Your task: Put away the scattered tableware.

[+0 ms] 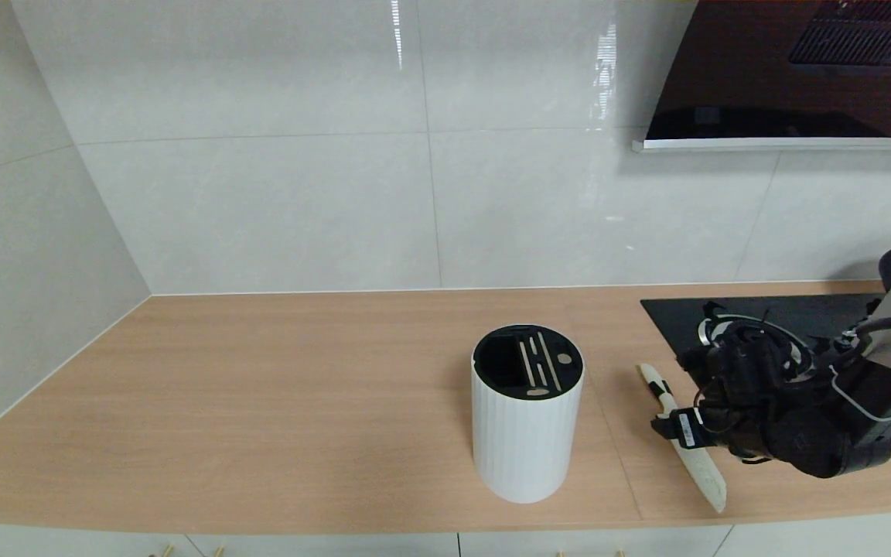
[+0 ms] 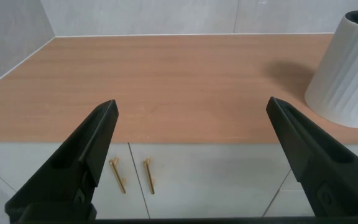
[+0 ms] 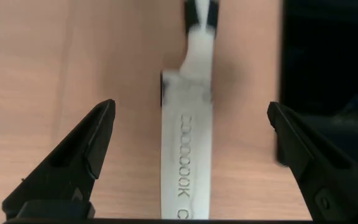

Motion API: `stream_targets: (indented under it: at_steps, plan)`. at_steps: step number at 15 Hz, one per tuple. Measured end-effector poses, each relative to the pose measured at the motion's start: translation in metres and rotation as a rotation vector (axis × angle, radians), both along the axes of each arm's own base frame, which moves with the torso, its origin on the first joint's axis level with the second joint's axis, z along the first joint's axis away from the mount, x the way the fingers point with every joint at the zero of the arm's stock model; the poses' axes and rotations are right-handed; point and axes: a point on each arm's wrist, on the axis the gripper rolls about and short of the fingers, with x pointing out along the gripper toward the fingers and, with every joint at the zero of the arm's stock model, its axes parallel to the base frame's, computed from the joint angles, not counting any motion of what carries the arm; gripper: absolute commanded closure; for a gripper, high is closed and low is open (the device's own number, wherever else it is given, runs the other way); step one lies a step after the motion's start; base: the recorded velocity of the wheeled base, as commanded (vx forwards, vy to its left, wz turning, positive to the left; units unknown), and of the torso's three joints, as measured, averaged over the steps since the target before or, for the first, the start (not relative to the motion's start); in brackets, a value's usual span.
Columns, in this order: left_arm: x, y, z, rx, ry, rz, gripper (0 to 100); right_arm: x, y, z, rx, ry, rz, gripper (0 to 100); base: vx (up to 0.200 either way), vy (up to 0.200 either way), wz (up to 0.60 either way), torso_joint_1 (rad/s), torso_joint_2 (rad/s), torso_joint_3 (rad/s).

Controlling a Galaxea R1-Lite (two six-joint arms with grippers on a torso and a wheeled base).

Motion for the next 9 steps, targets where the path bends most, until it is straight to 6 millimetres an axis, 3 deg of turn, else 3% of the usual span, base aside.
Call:
stream_targets:
  at_steps: [9]
  plan:
    - [0.000, 0.000, 0.000, 0.000, 0.000, 0.000, 0, 0.014, 0.000, -0.026, 0.004, -0.012, -0.007, 0, 0.000, 0.000, 0.00, 0.000, 0.00, 0.000]
